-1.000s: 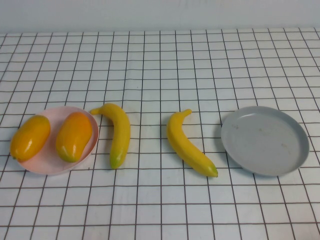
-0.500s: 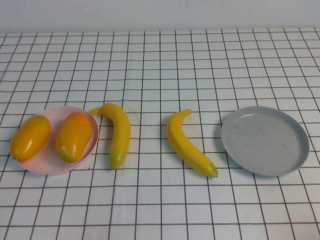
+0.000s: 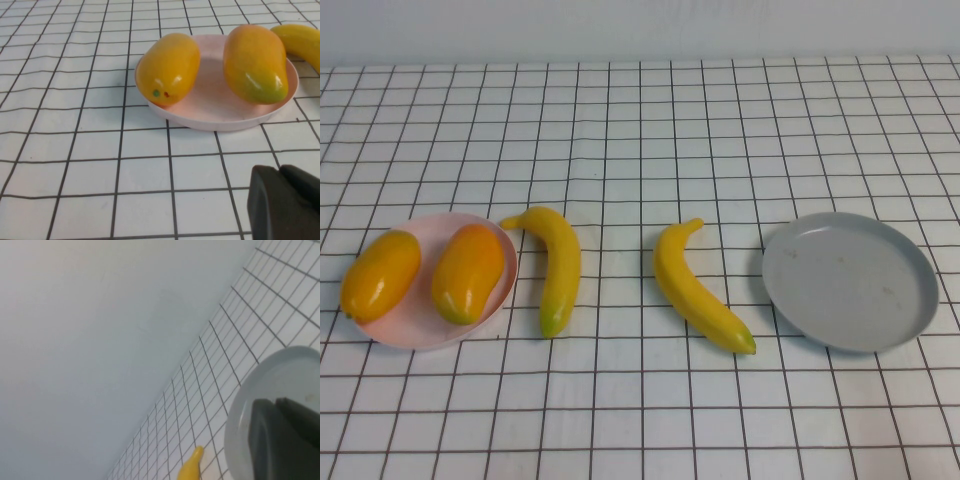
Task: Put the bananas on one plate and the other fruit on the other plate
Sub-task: Put another type of fruit in the right plate
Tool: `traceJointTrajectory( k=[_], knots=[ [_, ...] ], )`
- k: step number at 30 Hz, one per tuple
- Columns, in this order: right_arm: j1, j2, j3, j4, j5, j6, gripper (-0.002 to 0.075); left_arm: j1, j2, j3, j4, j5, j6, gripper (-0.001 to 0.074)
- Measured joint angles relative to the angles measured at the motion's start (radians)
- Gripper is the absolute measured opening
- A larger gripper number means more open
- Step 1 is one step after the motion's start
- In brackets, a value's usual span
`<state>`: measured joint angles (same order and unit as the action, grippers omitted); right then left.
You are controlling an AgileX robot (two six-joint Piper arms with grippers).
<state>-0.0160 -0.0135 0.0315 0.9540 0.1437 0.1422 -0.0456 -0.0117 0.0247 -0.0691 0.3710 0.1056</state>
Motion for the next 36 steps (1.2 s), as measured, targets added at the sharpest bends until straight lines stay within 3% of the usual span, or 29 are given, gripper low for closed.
traceJointTrajectory(
  k=[10, 14, 22, 28, 32, 36],
  knots=[
    [0.0, 0.0, 0.0, 0.042, -0.03, -0.097, -0.0016, 0.0, 0.0, 0.0, 0.0, 0.0, 0.0, -0.0004],
    [0.0, 0.025, -0.031, -0.018, 0.06, -0.157, -0.0016, 0.0, 0.0, 0.0, 0.0, 0.0, 0.0, -0.0004],
    [0.0, 0.451, -0.403, -0.432, 0.45, -0.303, -0.0016, 0.0, 0.0, 0.0, 0.0, 0.0, 0.0, -0.0004],
    [0.0, 0.754, -0.672, -0.34, 0.551, -0.534, -0.0016, 0.0, 0.0, 0.0, 0.0, 0.0, 0.0, -0.0004],
    [0.002, 0.96, -0.88, -0.3, 0.715, -0.665, -0.0016, 0.0, 0.0, 0.0, 0.0, 0.0, 0.0, -0.0004],
    [0.071, 1.166, -1.096, -0.531, 0.871, -0.551, -0.0016, 0.0, 0.0, 0.0, 0.0, 0.0, 0.0, -0.0004]
  ],
)
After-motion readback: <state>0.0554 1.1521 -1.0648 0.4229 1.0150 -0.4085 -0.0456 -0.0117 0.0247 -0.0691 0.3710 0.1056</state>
